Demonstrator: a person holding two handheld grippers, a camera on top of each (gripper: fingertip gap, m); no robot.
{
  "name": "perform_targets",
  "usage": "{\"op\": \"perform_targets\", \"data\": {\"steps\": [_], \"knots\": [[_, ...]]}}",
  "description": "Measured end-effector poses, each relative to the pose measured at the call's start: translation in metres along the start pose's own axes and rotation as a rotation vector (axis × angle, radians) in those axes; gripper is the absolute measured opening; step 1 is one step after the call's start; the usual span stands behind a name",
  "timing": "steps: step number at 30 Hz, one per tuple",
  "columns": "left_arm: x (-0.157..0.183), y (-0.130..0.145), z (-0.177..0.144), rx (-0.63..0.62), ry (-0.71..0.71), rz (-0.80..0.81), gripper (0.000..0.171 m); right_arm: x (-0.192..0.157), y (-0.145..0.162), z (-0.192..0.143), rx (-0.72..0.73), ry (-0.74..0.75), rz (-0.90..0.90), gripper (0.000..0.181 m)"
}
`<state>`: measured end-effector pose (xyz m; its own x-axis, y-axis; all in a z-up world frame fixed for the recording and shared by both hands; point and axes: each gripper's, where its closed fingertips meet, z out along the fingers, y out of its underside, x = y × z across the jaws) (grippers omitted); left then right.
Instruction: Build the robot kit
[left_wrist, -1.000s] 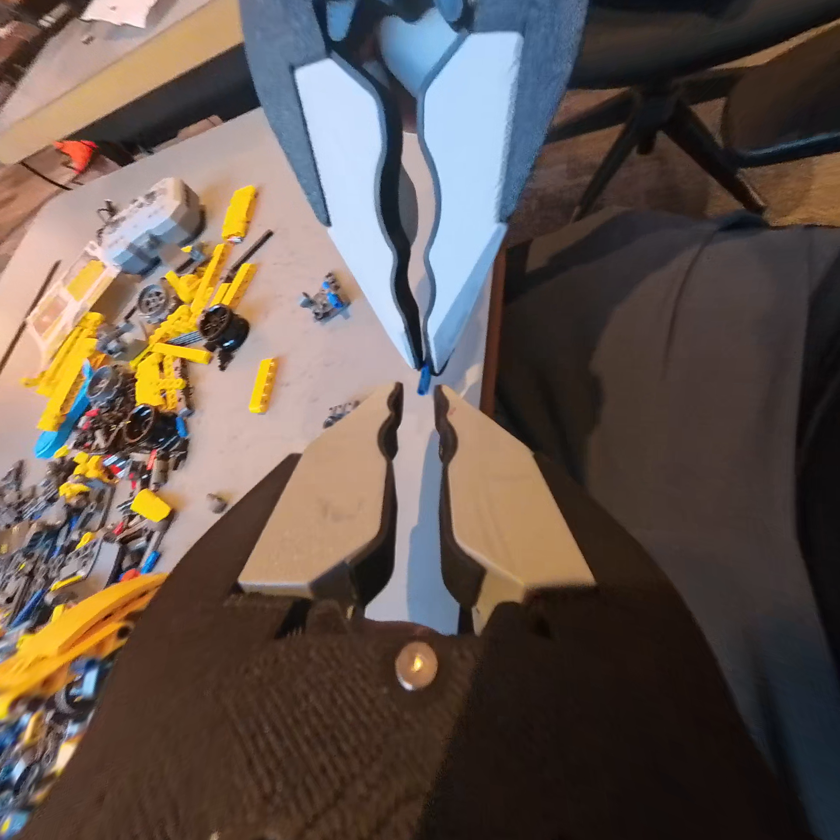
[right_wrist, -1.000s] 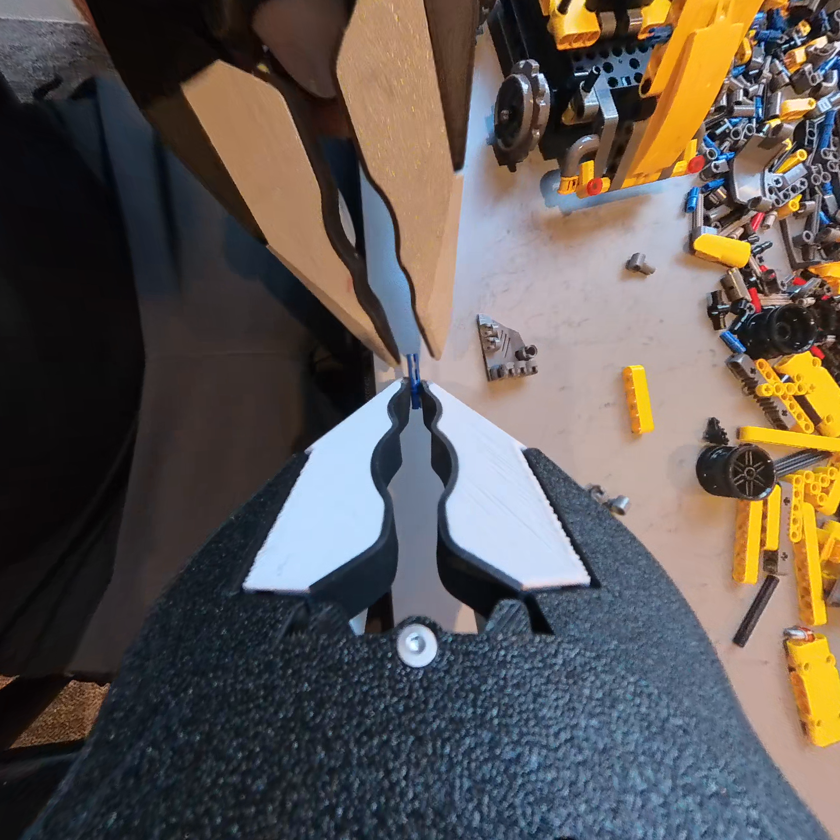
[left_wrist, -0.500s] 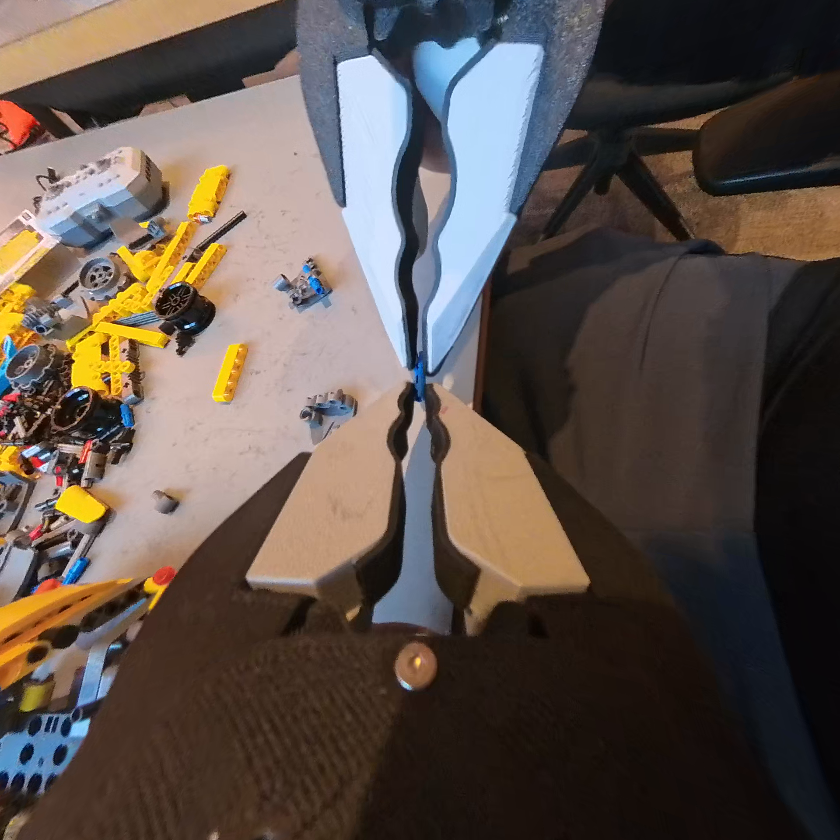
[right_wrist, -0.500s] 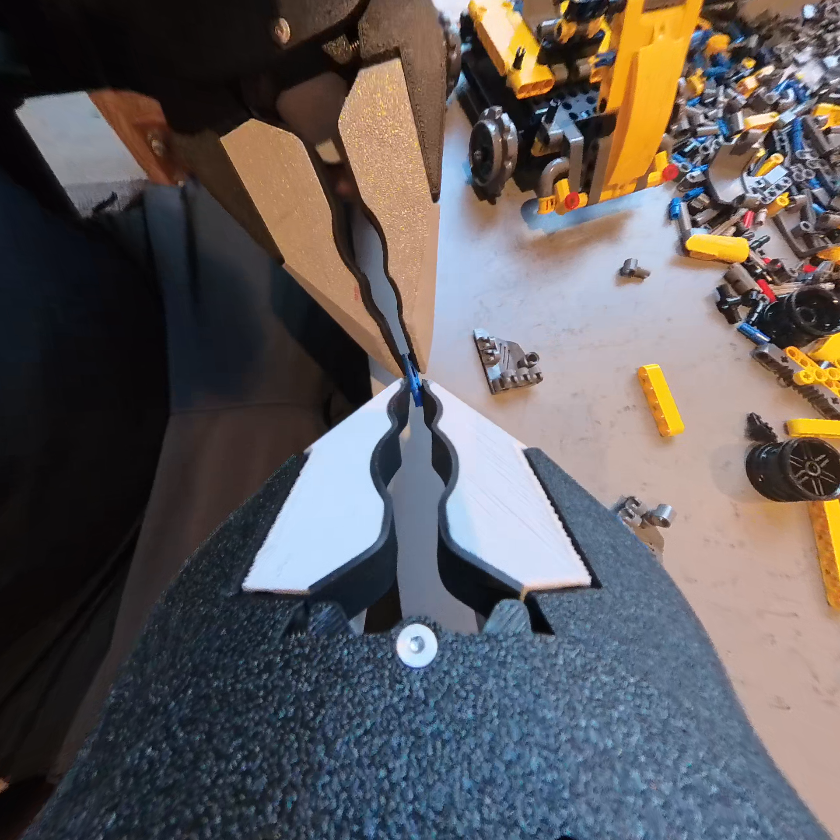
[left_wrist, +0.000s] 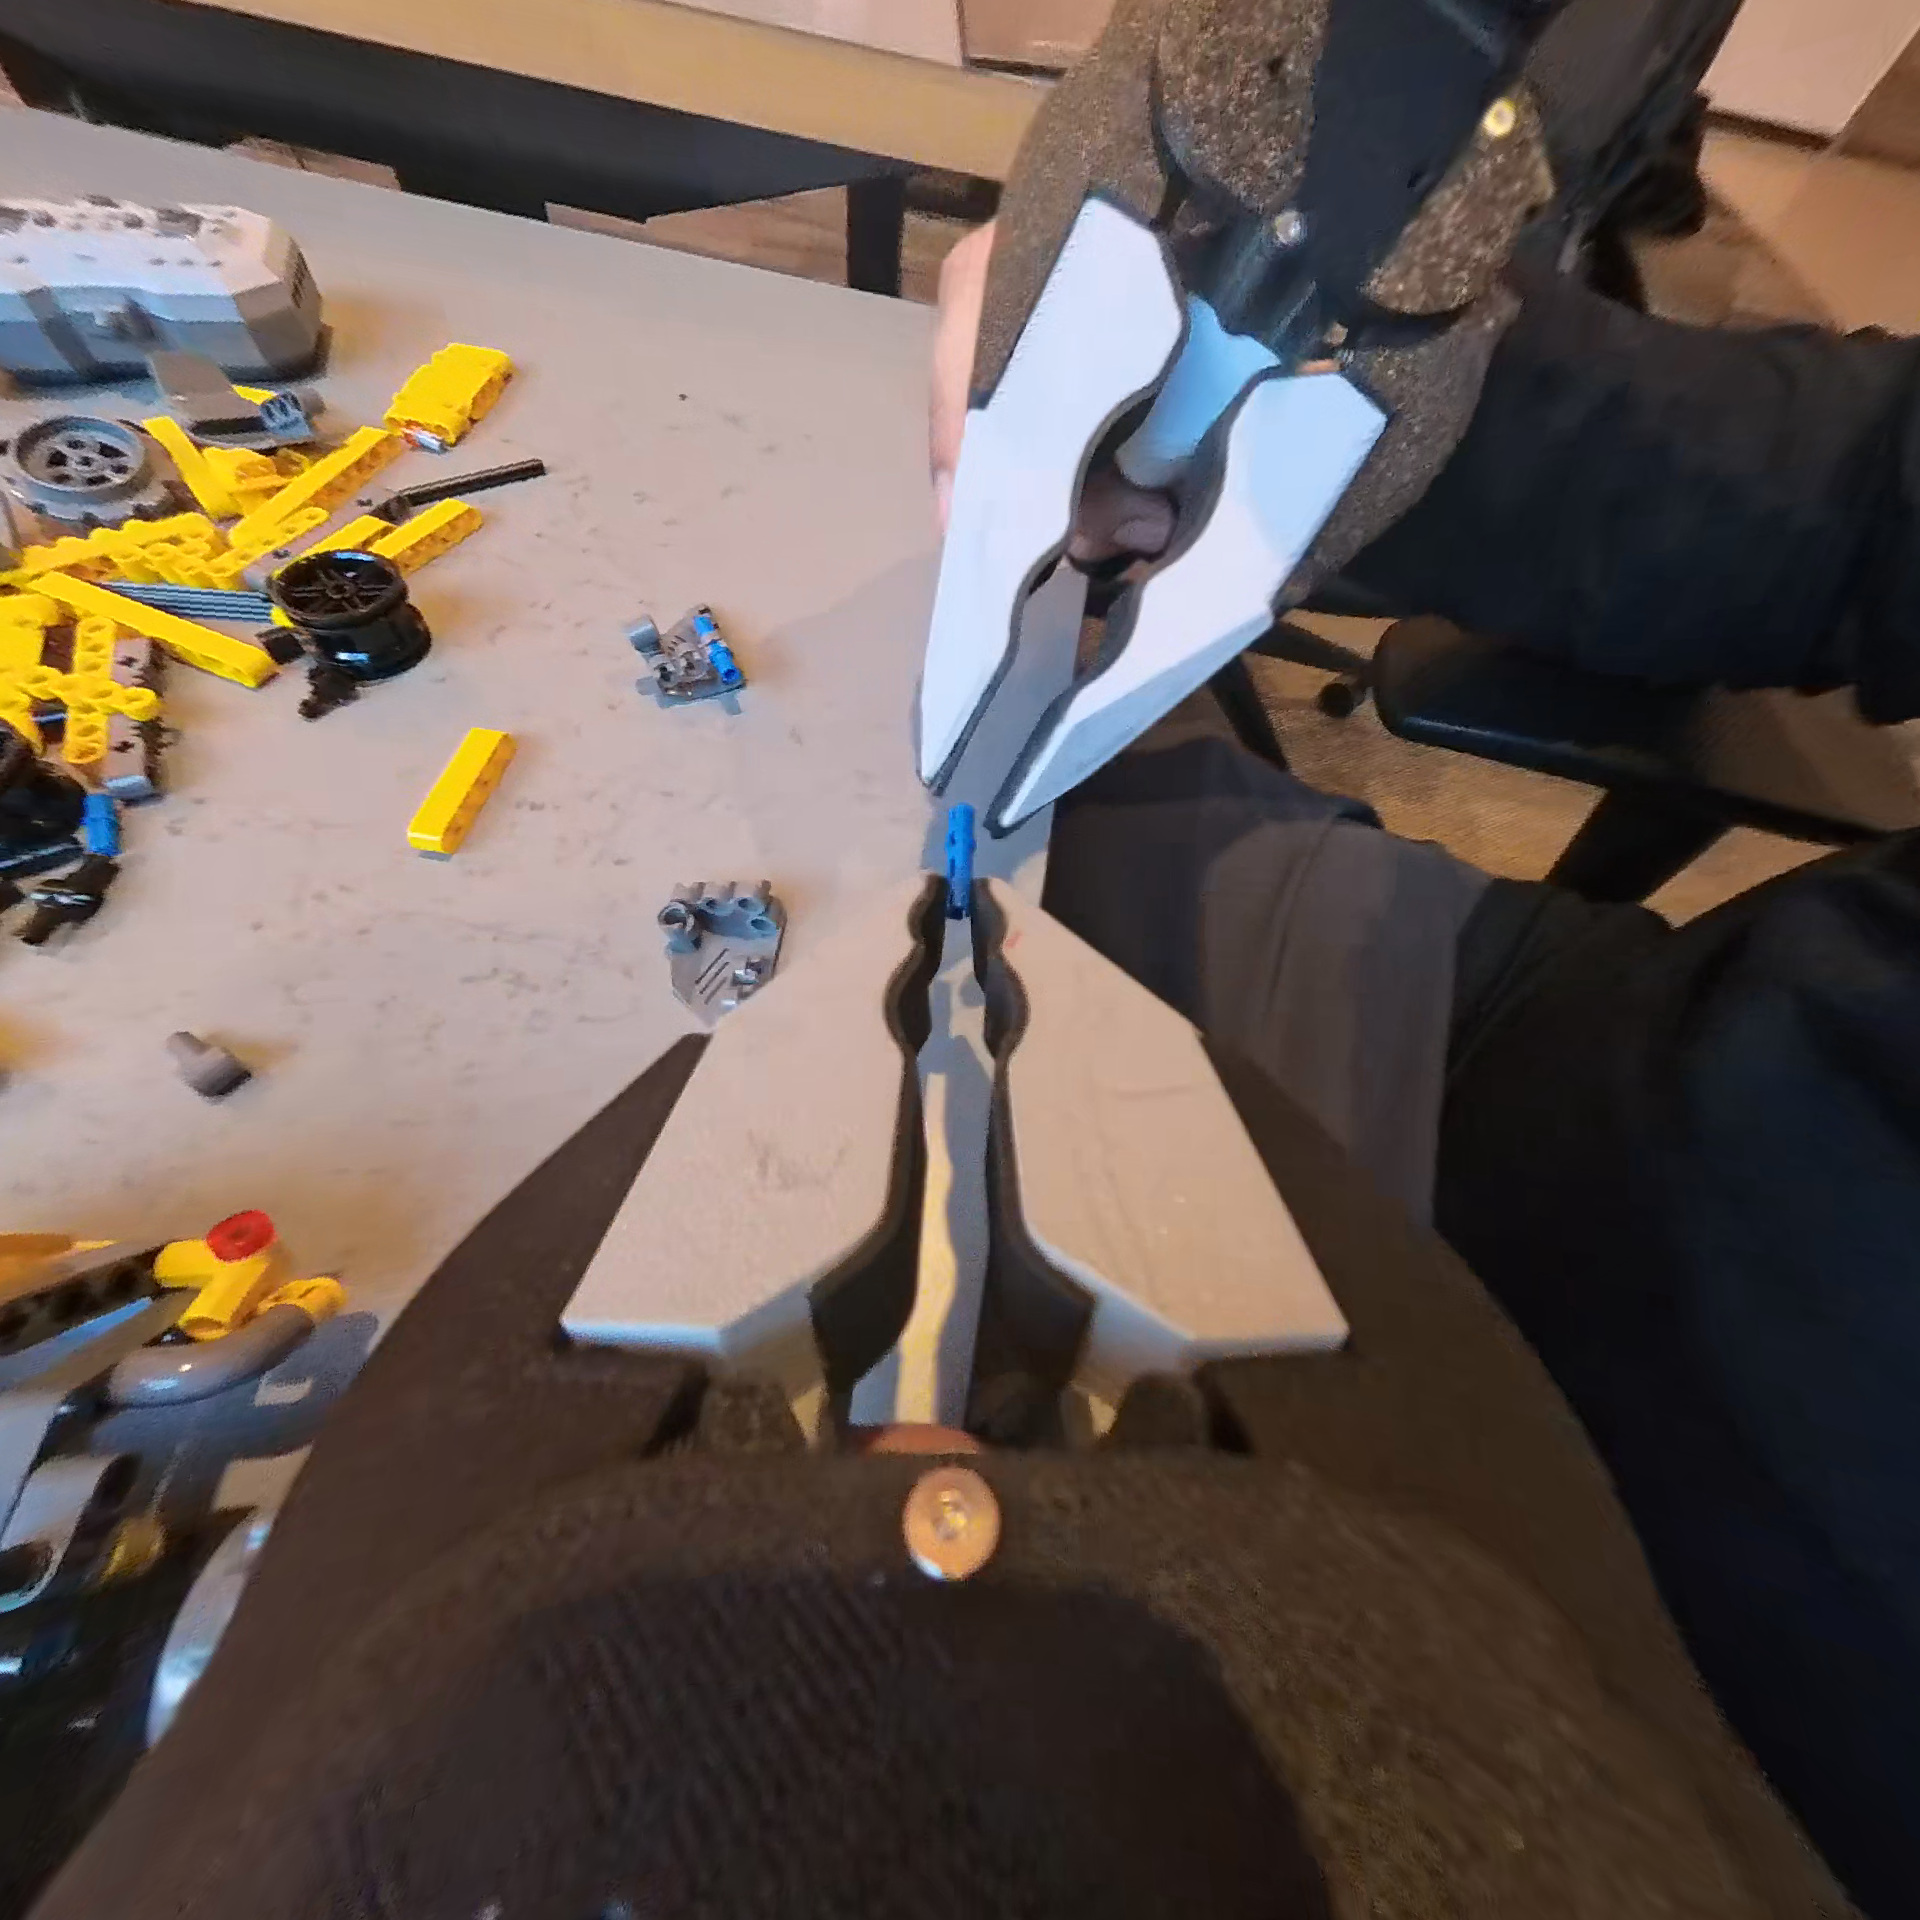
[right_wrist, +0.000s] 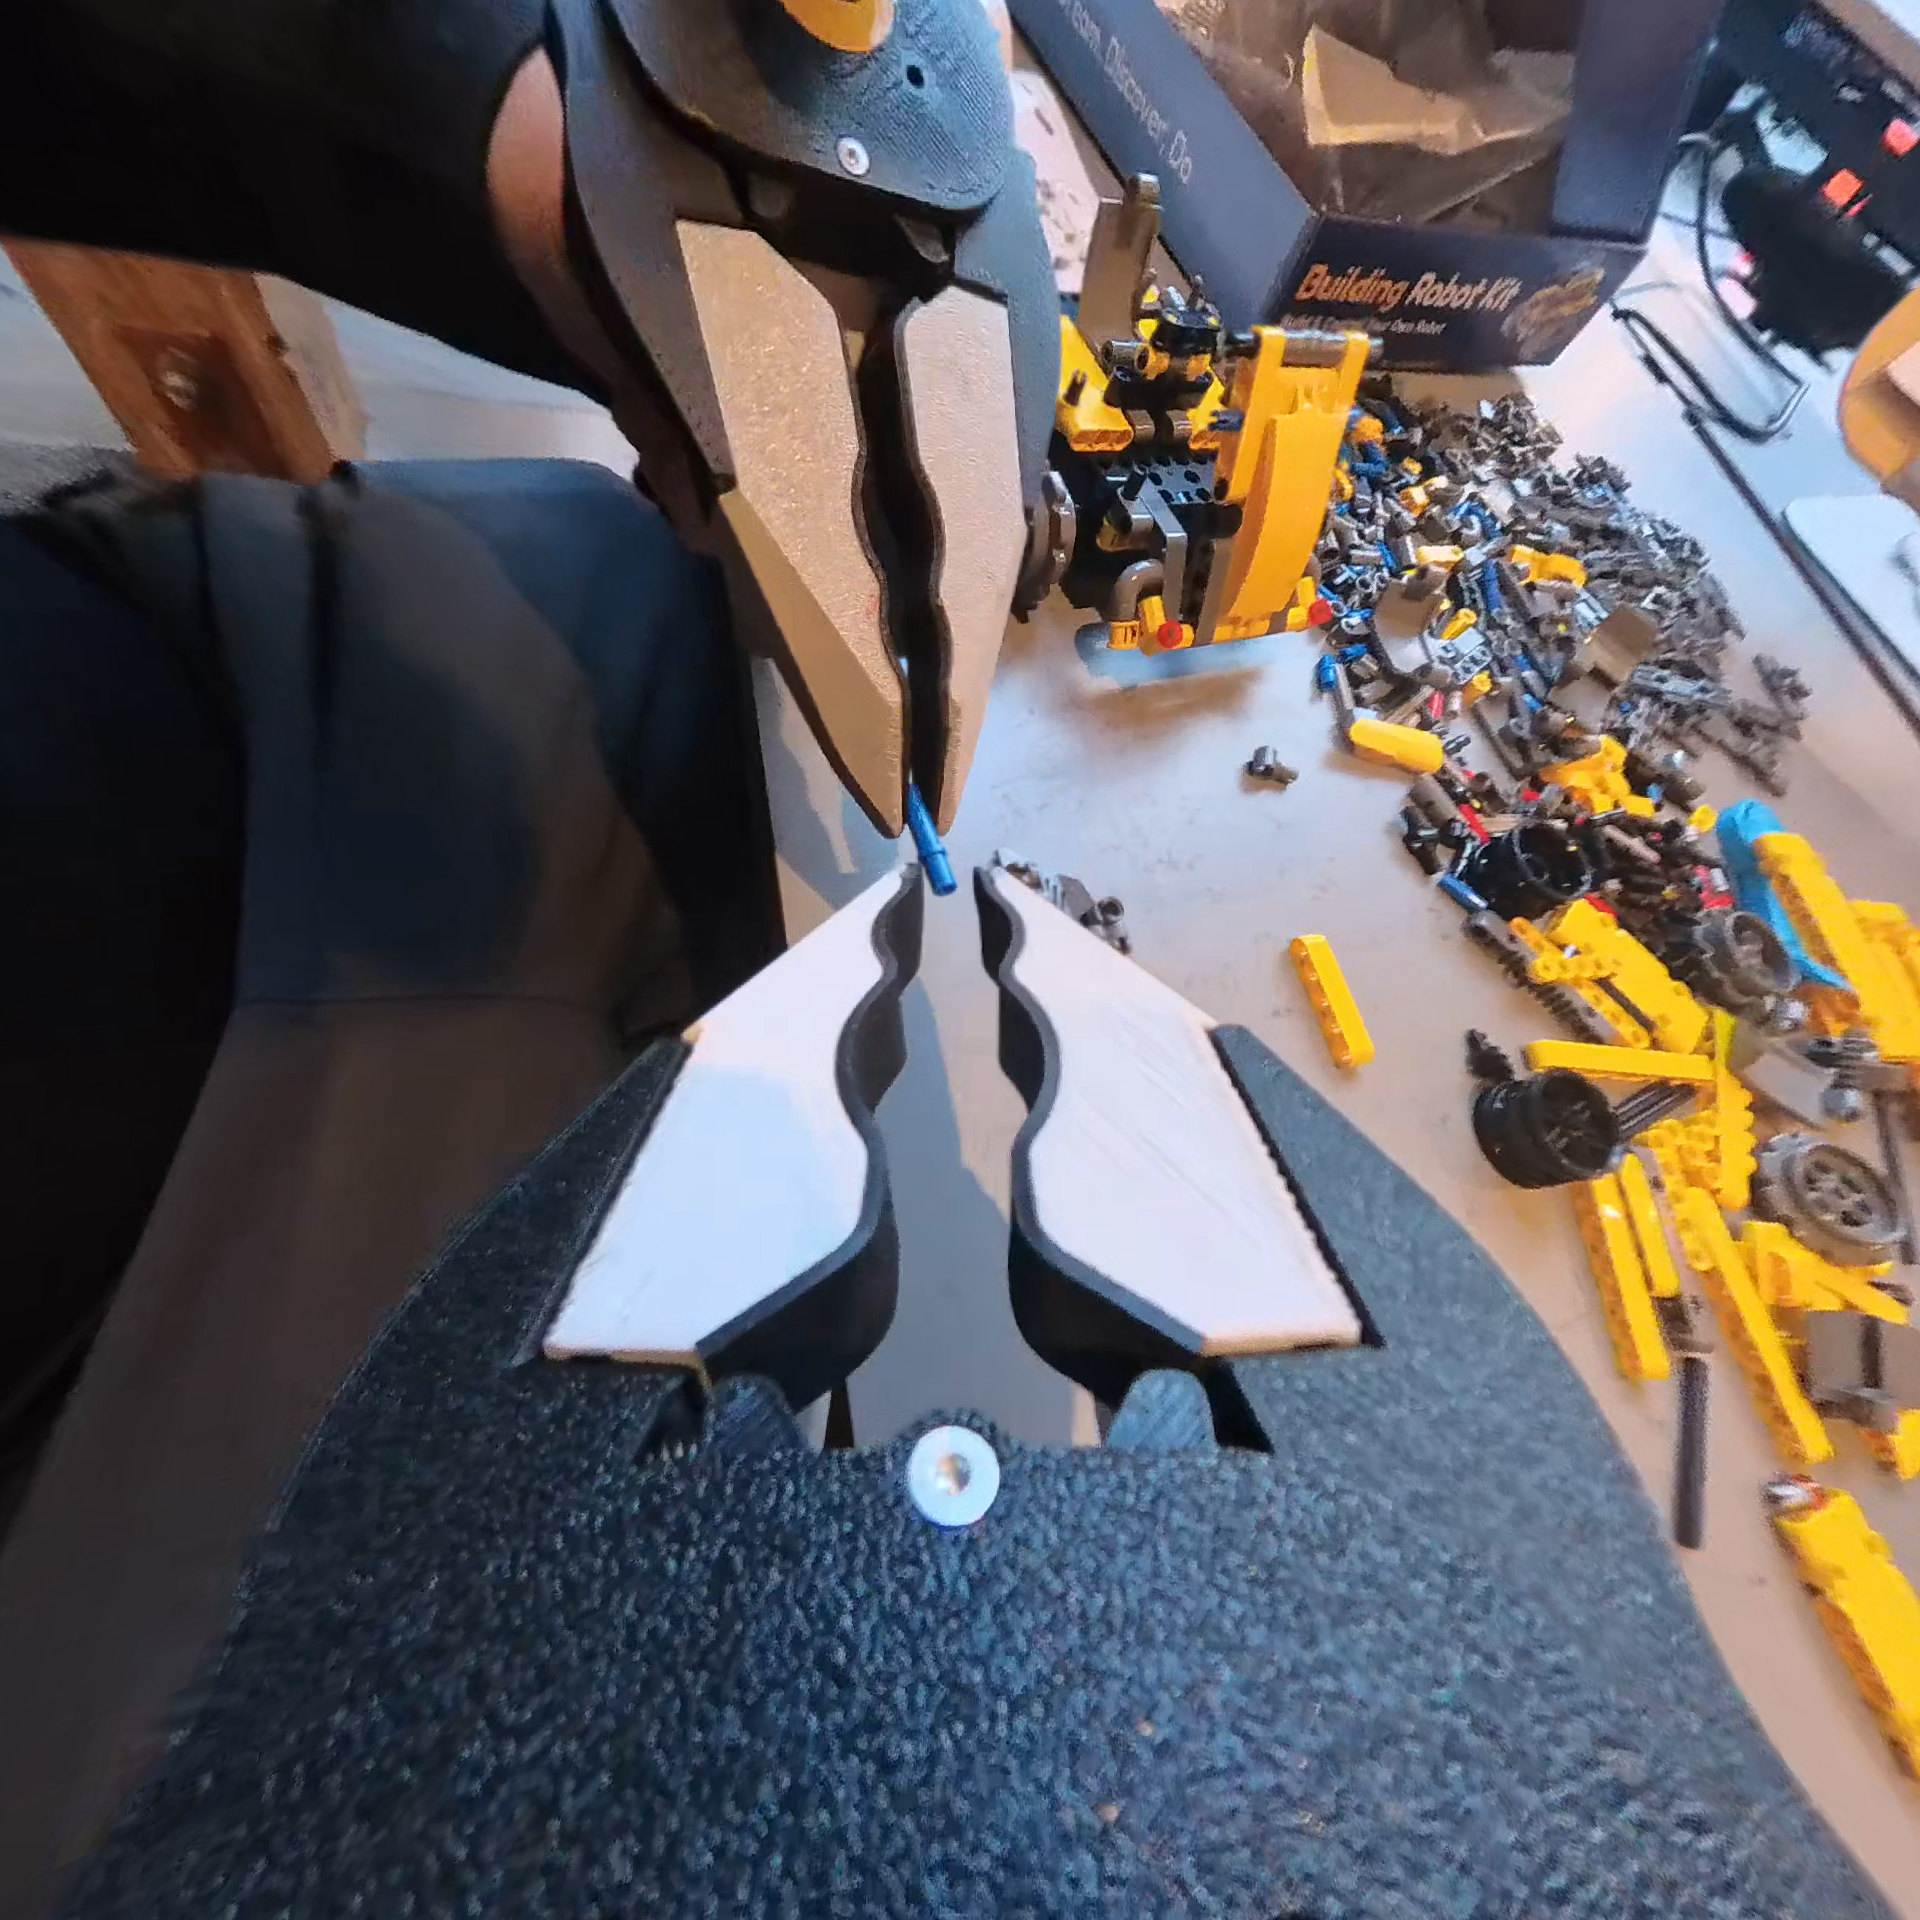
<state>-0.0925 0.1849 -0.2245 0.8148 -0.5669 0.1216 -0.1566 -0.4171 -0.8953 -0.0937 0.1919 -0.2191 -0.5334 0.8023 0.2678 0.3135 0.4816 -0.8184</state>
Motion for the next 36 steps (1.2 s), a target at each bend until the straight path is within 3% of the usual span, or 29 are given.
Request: {"op": "perform_targets", "data": {"steps": [29, 33, 36], "knots": [[0.012, -0.002, -0.005, 0.023, 0.23, -0.241, 0.003, -0.013, -0.007, 0.001, 0.048, 0.014, -0.139, 0.005], [0.001, -0.003, -0.004, 0.025, 0.166, -0.276, 0.008, -0.003, 0.003, 0.0, 0.022, 0.038, -0.094, 0.004], [-0.014, 0.0, -0.002, -0.022, 0.004, -0.186, 0.02, 0.012, 0.024, -0.002, -0.023, 0.051, 0.035, 0.004]]}}
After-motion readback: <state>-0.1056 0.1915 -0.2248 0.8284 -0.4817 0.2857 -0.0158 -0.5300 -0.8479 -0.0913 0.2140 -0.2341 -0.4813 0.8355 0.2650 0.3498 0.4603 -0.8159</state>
